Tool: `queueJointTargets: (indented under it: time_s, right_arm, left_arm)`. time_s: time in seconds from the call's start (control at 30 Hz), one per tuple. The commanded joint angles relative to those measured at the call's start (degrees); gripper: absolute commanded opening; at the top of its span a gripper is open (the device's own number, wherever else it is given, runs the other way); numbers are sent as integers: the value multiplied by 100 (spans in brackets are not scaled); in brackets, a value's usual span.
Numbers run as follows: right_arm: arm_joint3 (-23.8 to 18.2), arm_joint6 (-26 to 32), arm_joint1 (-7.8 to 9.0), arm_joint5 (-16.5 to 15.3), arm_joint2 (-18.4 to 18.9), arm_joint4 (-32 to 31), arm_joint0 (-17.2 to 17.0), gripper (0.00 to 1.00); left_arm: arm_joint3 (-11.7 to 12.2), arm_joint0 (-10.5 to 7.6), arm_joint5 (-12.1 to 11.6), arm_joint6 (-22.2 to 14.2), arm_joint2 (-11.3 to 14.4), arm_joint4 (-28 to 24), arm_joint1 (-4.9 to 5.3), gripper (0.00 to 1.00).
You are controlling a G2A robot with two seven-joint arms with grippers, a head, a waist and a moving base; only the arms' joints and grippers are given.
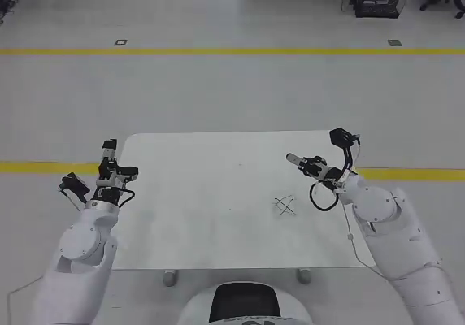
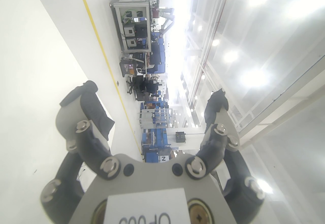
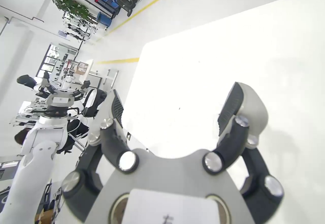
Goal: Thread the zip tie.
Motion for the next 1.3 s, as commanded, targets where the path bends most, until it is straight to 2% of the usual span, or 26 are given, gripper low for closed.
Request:
queueJointTargets:
  time_s: [0.0,0.17,0.2,0.3,0.4,0.53,0.7,0.8,1.23,1.27]
  right_arm:
    - [0,0,0,-1,0,-1,0,100]
    - [-54,32,5,-66,-19,-81,24,100]
    - [-89,143,23,-194,-38,-316,83,100]
    - [-77,472,48,-234,-128,-765,294,100]
    - [86,848,51,-256,-343,-1176,623,100]
    - [502,1475,28,-267,-832,-1916,1153,100]
    - [965,1787,-55,-275,-1394,-2328,1534,100]
    - [1142,1910,-90,-394,-1627,-2410,1594,100]
    - [1142,1910,-90,-394,-1627,-2410,1594,100]
    - [1093,1903,-88,-469,-1654,-2501,1627,100]
  left_arm:
    - [0,0,0,0,0,0,0,100]
    - [0,0,0,0,0,0,0,100]
    - [0,0,0,0,0,0,0,100]
    - [0,0,0,0,0,0,0,100]
    - [0,0,0,0,0,0,0,100]
    - [0,0,0,0,0,0,0,100]
    - [0,0,0,0,0,0,0,100]
    - [0,0,0,0,0,0,0,100]
    - [0,0,0,0,0,0,0,100]
    - [0,0,0,0,0,0,0,100]
